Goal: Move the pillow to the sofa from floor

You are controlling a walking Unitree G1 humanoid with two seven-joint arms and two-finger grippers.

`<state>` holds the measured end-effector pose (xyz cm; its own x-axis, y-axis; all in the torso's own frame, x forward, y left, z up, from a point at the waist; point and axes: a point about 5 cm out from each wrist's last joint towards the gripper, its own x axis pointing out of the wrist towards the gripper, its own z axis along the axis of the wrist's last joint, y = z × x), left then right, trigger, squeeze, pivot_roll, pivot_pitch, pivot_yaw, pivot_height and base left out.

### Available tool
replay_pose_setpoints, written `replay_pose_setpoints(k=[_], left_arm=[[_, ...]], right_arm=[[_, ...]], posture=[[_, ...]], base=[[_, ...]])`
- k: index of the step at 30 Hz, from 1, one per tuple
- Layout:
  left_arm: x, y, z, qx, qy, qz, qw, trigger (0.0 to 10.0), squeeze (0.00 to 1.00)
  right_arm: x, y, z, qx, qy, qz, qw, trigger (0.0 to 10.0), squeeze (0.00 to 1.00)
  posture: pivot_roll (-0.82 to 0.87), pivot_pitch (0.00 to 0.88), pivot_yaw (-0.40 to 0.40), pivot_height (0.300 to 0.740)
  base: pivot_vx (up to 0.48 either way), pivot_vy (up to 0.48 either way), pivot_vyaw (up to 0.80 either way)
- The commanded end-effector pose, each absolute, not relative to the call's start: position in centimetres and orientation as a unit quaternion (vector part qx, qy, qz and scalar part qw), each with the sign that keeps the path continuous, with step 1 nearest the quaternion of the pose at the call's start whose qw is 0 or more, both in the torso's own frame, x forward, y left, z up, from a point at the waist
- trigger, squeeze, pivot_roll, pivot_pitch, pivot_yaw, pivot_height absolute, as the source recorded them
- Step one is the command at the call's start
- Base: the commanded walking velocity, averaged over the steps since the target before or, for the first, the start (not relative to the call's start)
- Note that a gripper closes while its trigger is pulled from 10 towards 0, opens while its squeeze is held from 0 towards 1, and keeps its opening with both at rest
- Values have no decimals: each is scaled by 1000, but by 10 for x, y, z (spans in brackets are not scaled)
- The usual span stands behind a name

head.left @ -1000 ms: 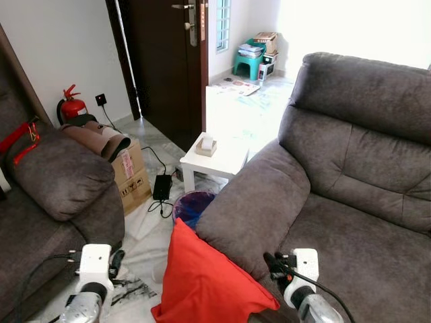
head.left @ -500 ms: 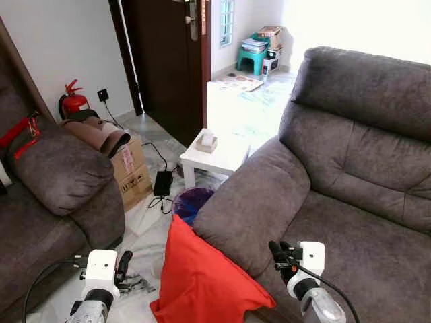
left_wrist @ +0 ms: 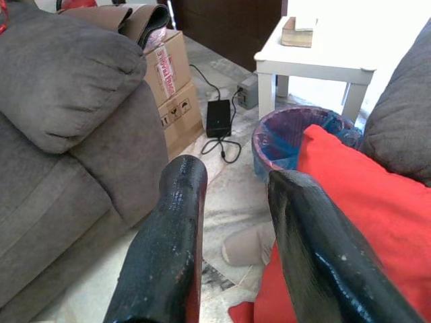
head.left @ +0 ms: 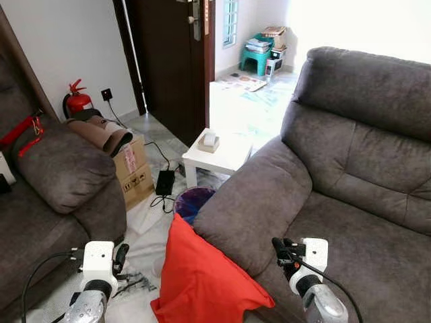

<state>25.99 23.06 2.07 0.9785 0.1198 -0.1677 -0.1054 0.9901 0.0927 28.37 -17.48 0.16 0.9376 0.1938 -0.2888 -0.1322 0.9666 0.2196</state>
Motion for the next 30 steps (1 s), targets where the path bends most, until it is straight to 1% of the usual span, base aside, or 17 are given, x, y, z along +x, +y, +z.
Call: replay_pose_setpoints(k=[1, 5, 10, 22, 25, 30], left_arm=[[259, 233, 16, 33, 102, 71, 992, 10000, 0], [260, 234, 16, 26, 102, 83, 991, 10000, 0], [262, 231, 13, 38, 112, 79, 990, 10000, 0], [264, 231, 10, 30, 118, 88, 989, 10000, 0], [265, 229, 10, 32, 118, 84, 989, 10000, 0], [265, 228, 9, 34, 119, 82, 989, 10000, 0]], right_arm=[[286, -174, 2, 95, 163, 84, 978, 10000, 0], [286, -172, 2, 88, 163, 85, 979, 10000, 0], [285, -172, 0, 96, 169, 82, 978, 10000, 0], [283, -177, -2, 91, 181, 75, 977, 10000, 0], [283, -177, -2, 89, 178, 78, 977, 10000, 0], [283, -179, 0, 91, 168, 71, 979, 10000, 0]], posture=[[48, 0, 17, 720], [48, 0, 14, 696], [55, 0, 10, 696], [48, 0, 11, 696], [48, 0, 10, 681], [49, 0, 8, 681]], base=[[0, 0, 0], [0, 0, 0], [0, 0, 0], [0, 0, 0], [0, 0, 0], [0, 0, 0]])
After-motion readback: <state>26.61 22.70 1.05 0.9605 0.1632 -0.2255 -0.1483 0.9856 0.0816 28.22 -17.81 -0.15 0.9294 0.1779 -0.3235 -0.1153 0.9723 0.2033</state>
